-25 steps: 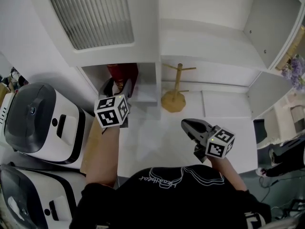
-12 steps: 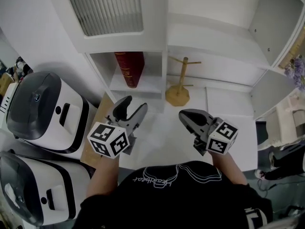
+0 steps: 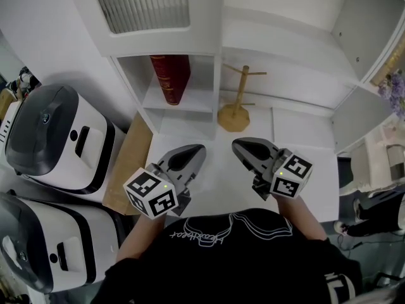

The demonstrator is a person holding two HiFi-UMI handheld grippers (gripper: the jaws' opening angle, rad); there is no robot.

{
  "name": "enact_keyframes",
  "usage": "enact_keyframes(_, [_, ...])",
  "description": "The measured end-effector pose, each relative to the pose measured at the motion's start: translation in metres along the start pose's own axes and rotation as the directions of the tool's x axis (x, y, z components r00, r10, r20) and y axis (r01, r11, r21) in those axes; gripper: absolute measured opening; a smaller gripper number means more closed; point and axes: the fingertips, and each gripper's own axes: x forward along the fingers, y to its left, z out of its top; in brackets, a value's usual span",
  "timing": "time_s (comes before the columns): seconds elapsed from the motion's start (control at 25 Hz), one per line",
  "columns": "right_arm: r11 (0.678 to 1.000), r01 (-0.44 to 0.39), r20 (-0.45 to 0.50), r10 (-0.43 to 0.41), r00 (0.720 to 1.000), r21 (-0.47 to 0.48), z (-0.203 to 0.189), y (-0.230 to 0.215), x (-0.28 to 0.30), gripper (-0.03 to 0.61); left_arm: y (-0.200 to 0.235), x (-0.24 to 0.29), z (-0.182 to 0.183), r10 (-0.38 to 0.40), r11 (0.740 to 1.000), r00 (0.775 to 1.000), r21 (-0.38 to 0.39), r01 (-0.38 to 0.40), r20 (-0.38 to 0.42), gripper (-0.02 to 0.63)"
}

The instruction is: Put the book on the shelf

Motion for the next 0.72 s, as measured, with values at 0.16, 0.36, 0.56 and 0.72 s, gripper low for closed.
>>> enact_keyframes(0.16, [1.0,-0.002,-0.008,0.003,1.0,0.01,-0.004,0.001,-0.002,0.006,-0.007,0.003,-0.004,0.006,0.999,1.0,0.039,-0.006,-0.014,0.003])
enact_keyframes(0.36, [1.0,-0.014,-0.013,0.014,1.0,0.024,-0.007,0.002,0.002,0.006,-0.008,0.005,-0.008,0.012,0.999,1.0,0.044,-0.011,-0.023,0.003])
enact_keyframes(0.56, [0.999,-0.026,-0.018,0.027,0.999,0.032,-0.009,0.003,0.008,0.006,0.0,0.003,-0.007,0.052,0.997,0.998,0.061,-0.05,-0.029,0.003])
enact_keyframes(0.72, [0.999,-0.036,-0.022,0.037,0.999,0.038,-0.009,0.001,0.015,0.006,0.002,0.003,-0.004,0.055,0.996,0.998,0.065,-0.054,-0.024,0.003])
